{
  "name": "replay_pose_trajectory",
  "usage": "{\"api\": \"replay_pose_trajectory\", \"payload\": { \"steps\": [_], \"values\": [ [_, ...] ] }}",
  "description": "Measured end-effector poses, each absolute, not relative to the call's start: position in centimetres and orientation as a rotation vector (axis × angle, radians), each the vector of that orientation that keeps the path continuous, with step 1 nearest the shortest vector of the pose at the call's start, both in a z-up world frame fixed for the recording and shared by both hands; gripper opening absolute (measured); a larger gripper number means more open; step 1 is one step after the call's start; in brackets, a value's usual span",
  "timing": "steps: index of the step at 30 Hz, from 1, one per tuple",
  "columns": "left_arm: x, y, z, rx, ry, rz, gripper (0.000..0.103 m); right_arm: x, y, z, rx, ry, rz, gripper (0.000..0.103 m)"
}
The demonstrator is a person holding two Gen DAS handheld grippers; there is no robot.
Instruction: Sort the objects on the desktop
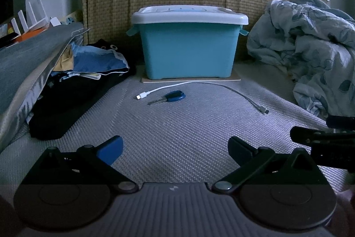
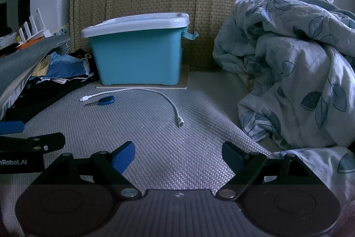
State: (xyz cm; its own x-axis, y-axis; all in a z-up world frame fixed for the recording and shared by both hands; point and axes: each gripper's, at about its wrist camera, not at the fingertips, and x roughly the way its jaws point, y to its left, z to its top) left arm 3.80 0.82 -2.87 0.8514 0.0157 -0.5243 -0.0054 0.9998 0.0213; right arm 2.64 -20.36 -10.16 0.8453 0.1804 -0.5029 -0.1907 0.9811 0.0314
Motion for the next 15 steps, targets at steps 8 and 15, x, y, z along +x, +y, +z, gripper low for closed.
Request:
{"api": "replay_pose_trajectory", "payload": {
  "steps": [8,15],
  "values": [
    [3.9,0.88,-2.96,0.021,0.561,0.019,0.103,2.74,-20.38,-10.21,-0.02,0.534,0.194,0.089],
    [4.04,0.97,-3.1,0.021,0.571,0.019,0.103,2.8,-20.36,-10.24,-0.017,0.539,0.193,0.089]
  ]
}}
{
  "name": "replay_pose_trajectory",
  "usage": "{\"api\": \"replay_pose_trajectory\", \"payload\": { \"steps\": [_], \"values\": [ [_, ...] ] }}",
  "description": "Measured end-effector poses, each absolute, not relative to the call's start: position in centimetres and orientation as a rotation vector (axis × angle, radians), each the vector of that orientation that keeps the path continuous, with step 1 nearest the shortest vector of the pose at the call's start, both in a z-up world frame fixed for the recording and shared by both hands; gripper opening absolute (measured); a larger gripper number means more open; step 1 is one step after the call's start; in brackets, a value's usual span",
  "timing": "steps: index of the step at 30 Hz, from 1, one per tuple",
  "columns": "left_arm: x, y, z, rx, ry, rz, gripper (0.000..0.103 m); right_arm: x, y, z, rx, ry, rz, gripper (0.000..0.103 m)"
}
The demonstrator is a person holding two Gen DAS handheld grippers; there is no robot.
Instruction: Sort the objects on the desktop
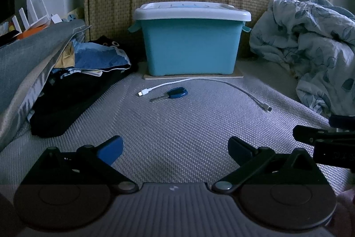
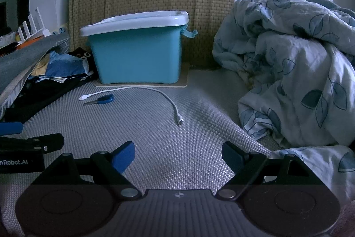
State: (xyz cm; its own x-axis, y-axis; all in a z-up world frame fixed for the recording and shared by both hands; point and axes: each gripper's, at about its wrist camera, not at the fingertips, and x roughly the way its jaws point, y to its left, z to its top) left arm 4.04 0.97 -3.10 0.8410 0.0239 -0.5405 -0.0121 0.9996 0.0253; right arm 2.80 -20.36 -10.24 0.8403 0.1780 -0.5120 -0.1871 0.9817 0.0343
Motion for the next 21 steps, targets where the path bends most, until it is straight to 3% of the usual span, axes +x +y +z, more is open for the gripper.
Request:
{"api": "replay_pose_trajectory", "payload": {
  "steps": [21],
  "values": [
    [4.13,1.01,-3.19,0.021,0.58,0.018,0.103,2.98,-20.48,-10.41,-0.013,0.549,0.194,0.089]
  ]
}}
